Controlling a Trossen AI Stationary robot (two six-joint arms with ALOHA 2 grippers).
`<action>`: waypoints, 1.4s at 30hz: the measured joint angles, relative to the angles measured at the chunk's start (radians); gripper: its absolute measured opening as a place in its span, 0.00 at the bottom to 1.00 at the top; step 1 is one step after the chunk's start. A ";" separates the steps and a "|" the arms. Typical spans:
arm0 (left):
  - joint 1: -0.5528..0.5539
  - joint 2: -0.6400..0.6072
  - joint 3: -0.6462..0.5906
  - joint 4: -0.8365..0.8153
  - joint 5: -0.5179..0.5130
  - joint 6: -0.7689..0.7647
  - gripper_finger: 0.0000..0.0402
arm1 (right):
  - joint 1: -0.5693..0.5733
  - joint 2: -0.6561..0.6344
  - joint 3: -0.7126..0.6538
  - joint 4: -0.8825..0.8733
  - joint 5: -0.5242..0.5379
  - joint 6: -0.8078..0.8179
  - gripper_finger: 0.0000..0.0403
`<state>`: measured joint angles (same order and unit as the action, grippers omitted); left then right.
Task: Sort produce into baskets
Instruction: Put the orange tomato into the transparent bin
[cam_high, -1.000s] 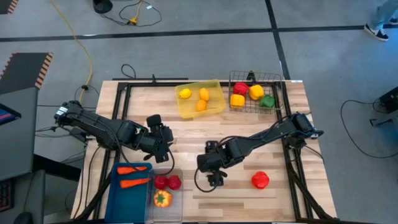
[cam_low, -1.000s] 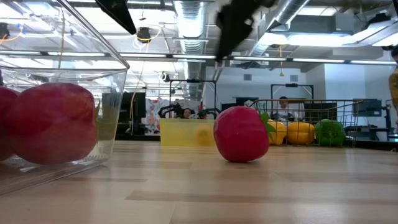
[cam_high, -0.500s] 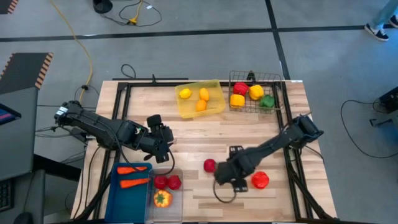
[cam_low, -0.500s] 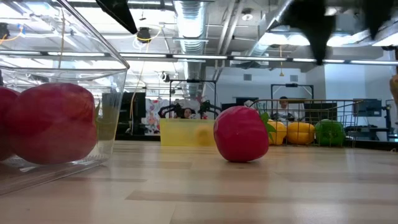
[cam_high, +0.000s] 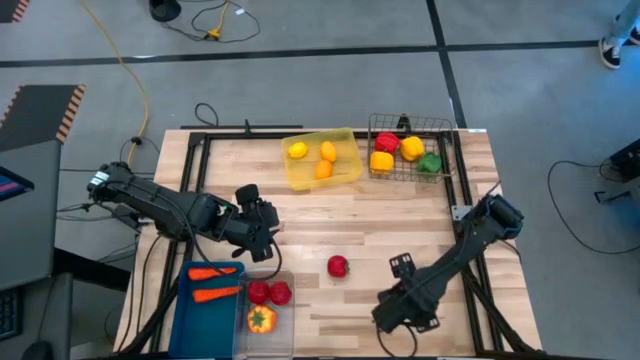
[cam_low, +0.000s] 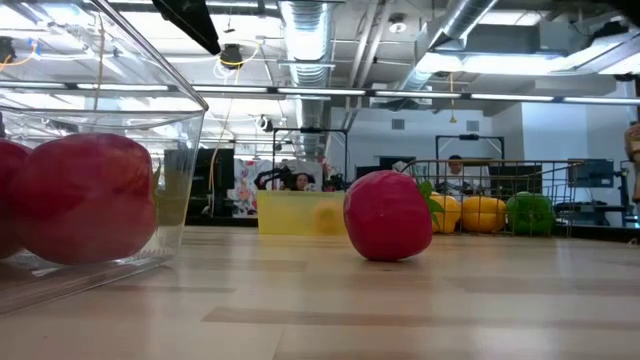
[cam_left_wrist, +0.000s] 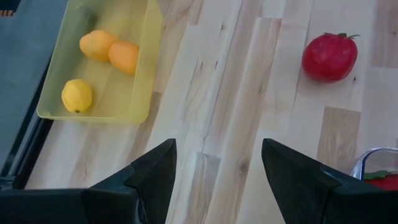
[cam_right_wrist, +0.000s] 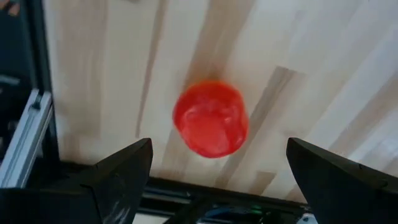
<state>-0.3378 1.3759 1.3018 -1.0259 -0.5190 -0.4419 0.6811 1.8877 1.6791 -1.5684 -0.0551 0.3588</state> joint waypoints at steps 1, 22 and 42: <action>0.000 0.000 0.000 0.002 0.000 -0.001 0.56 | 0.012 0.000 -0.003 0.002 -0.001 -0.012 0.99; 0.000 0.000 0.000 0.008 0.000 -0.015 0.56 | 0.095 0.002 -0.269 0.142 0.006 -0.118 0.99; 0.000 0.000 0.000 0.017 0.000 -0.016 0.56 | 0.089 0.002 -0.375 0.293 0.031 -0.123 0.99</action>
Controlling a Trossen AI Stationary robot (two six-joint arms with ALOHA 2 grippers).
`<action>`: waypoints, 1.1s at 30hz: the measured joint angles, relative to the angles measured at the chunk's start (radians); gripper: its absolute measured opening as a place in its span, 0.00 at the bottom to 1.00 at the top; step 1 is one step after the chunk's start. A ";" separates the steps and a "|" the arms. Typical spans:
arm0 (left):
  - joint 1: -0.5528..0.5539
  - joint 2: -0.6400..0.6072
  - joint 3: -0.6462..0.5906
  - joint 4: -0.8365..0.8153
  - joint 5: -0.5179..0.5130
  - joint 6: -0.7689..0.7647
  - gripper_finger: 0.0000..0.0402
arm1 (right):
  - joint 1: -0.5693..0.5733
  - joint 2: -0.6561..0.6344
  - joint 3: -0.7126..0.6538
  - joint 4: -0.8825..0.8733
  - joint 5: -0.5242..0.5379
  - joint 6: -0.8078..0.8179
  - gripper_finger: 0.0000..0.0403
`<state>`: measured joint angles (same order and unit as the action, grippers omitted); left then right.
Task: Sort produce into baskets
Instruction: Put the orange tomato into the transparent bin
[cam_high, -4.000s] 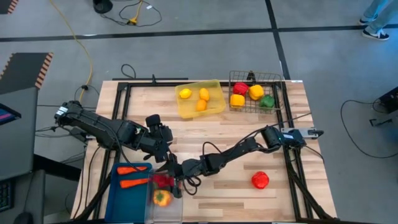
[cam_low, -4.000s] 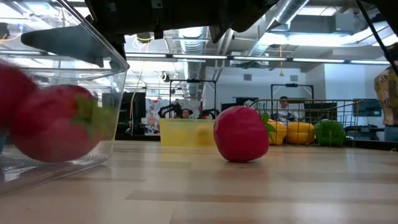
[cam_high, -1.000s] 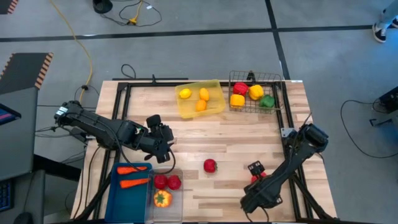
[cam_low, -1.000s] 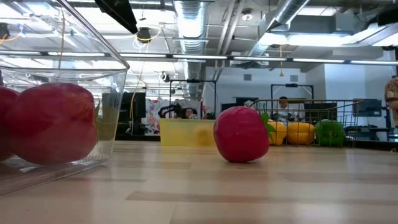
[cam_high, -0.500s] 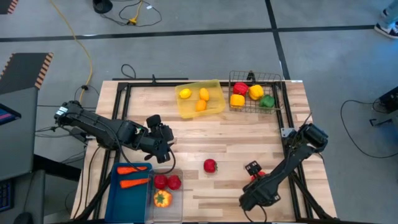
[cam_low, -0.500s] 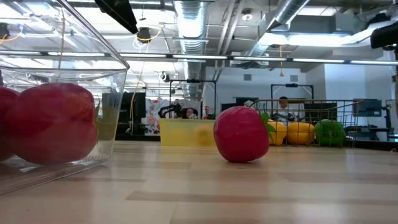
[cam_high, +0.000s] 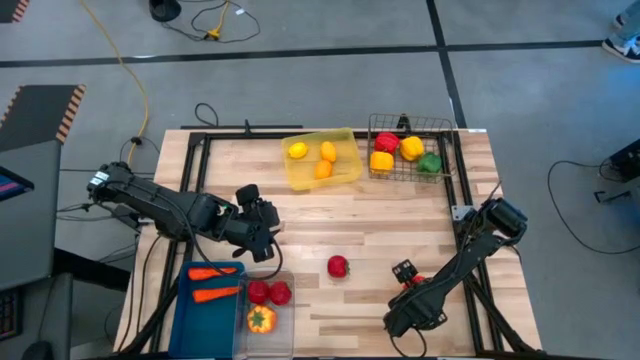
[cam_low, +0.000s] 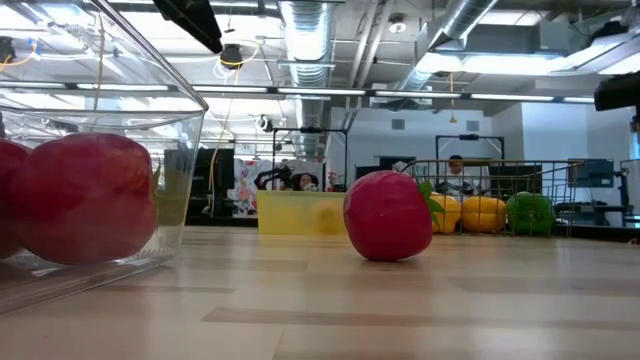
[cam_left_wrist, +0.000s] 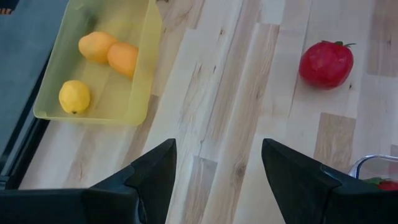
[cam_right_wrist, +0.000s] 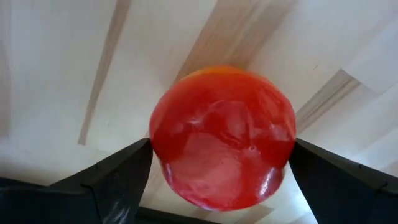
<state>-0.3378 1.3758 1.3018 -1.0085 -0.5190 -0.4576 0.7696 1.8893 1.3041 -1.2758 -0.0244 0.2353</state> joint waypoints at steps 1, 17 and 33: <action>0.000 0.000 0.000 0.002 0.000 0.000 0.56 | 0.000 0.000 -0.006 0.009 0.000 0.000 0.99; 0.000 0.000 0.000 0.006 0.000 0.001 0.56 | -0.021 -0.001 -0.031 0.033 -0.006 0.090 0.84; 0.000 0.000 0.000 0.006 0.010 0.017 0.56 | -0.131 0.000 0.042 0.126 -0.001 0.142 0.83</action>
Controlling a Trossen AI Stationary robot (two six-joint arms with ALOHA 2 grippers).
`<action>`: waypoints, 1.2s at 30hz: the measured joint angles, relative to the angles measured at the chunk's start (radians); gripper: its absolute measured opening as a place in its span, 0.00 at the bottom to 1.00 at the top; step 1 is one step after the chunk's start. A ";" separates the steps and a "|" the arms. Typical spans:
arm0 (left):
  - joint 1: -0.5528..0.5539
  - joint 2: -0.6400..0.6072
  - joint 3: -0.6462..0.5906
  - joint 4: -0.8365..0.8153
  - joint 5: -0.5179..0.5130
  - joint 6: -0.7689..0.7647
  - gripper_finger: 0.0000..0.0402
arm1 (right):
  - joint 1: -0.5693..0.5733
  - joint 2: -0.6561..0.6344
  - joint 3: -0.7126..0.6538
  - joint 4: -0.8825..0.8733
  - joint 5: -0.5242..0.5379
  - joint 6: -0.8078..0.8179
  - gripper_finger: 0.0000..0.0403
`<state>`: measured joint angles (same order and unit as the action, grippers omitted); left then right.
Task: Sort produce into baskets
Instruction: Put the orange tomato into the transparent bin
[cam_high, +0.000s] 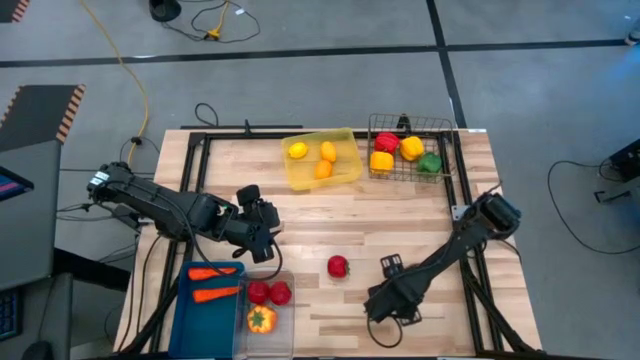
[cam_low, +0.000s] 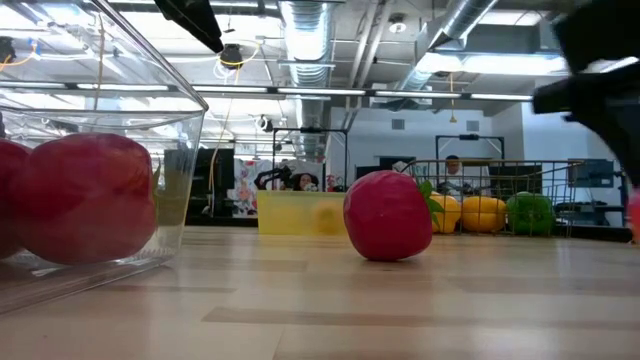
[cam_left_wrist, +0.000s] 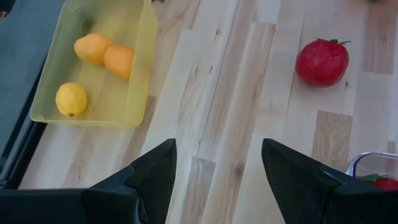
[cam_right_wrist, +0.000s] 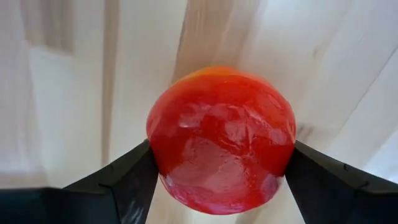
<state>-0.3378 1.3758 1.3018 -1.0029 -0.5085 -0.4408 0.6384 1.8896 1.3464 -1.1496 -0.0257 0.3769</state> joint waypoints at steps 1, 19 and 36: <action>0.000 0.000 0.000 0.000 0.000 0.001 0.56 | -0.008 0.000 0.007 0.013 0.000 0.000 0.83; 0.000 0.000 0.000 0.000 -0.002 0.093 0.56 | -0.170 0.000 0.208 0.281 0.008 -0.065 0.84; 0.000 0.000 0.000 0.047 -0.040 0.143 0.56 | -0.261 0.014 0.224 0.937 0.055 -0.364 0.84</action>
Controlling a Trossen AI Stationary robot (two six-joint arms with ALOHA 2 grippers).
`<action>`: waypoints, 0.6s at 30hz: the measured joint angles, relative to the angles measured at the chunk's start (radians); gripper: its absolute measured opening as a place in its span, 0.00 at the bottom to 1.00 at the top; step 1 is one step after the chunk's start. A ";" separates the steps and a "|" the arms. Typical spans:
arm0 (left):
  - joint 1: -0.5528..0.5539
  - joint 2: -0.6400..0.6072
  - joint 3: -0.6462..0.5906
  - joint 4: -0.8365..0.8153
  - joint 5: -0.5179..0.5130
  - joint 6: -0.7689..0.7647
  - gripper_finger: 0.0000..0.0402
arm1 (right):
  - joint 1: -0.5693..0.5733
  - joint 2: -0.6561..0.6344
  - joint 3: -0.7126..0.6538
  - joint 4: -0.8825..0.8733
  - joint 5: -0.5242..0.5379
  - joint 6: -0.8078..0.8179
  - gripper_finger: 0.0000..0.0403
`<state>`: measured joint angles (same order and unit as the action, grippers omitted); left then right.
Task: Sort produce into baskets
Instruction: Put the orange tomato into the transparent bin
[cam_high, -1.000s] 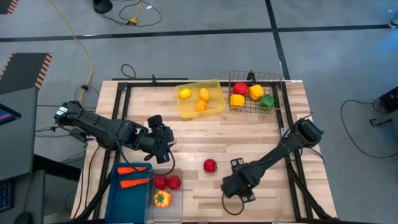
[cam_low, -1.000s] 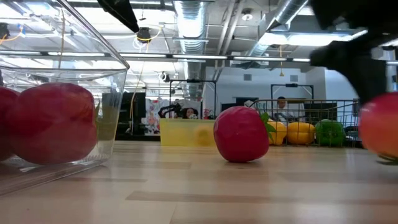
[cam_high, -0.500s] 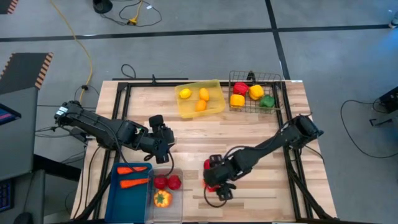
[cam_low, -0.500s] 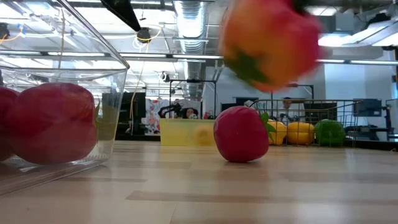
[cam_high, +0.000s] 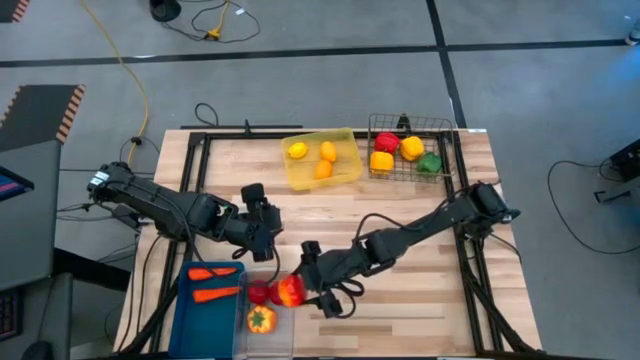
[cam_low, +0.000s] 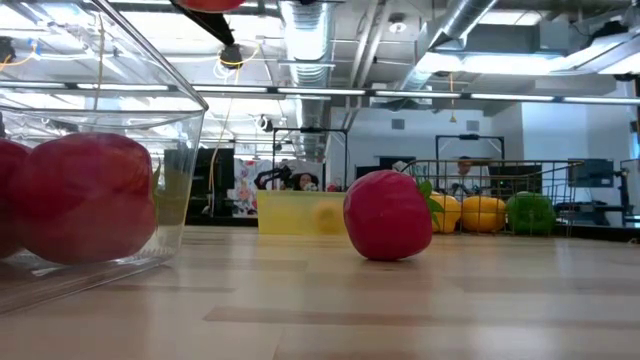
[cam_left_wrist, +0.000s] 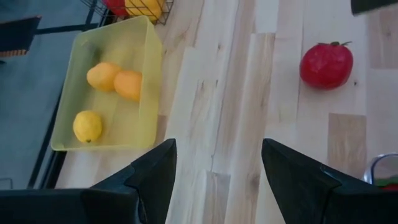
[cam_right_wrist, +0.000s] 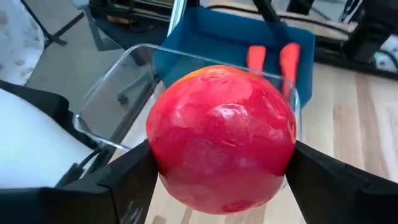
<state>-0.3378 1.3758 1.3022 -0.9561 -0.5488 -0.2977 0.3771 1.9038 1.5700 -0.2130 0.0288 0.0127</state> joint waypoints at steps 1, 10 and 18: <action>0.000 0.000 0.000 0.001 -0.006 0.000 0.56 | 0.000 0.004 0.000 0.014 0.000 -0.011 0.85; 0.001 -0.001 0.000 0.010 -0.015 0.007 0.56 | -0.007 0.127 -0.002 0.249 -0.021 -0.022 0.85; 0.001 -0.001 0.000 0.013 -0.014 0.010 0.56 | -0.008 0.226 0.000 0.385 -0.032 -0.021 0.87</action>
<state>-0.3367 1.3750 1.3025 -0.9432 -0.5629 -0.2878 0.3695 2.1294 1.5696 0.1720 -0.0034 -0.0084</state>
